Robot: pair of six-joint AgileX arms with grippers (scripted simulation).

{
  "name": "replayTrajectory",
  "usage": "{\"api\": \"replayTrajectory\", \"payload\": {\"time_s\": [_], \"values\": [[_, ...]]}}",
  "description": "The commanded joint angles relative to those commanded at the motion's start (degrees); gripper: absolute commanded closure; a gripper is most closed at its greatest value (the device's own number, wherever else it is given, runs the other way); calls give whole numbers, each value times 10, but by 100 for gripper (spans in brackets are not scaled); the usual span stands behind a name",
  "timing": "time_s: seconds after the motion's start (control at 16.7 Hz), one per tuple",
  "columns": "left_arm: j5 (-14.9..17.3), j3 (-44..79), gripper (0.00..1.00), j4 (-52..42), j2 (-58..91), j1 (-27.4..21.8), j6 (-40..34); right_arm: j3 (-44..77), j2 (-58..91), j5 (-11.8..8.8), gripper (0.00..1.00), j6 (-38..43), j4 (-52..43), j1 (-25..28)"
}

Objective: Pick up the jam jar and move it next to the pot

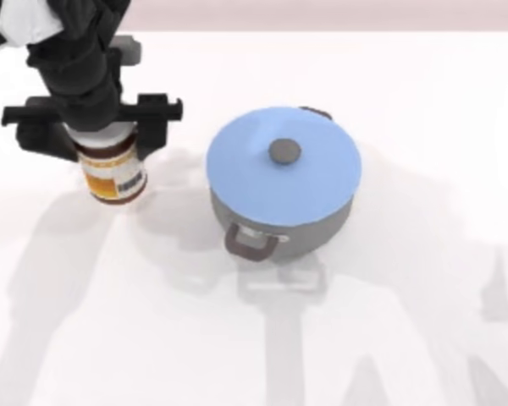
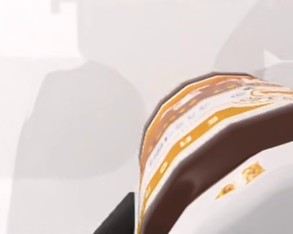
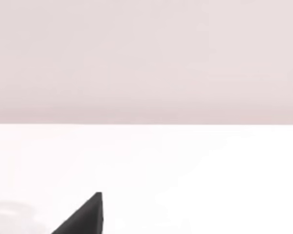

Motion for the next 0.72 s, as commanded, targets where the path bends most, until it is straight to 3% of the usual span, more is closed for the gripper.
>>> {"api": "replayTrajectory", "payload": {"time_s": [0.72], "values": [[1, -57, 100, 97, 40, 4, 5, 0, 0, 0, 0, 0, 0, 0]]}}
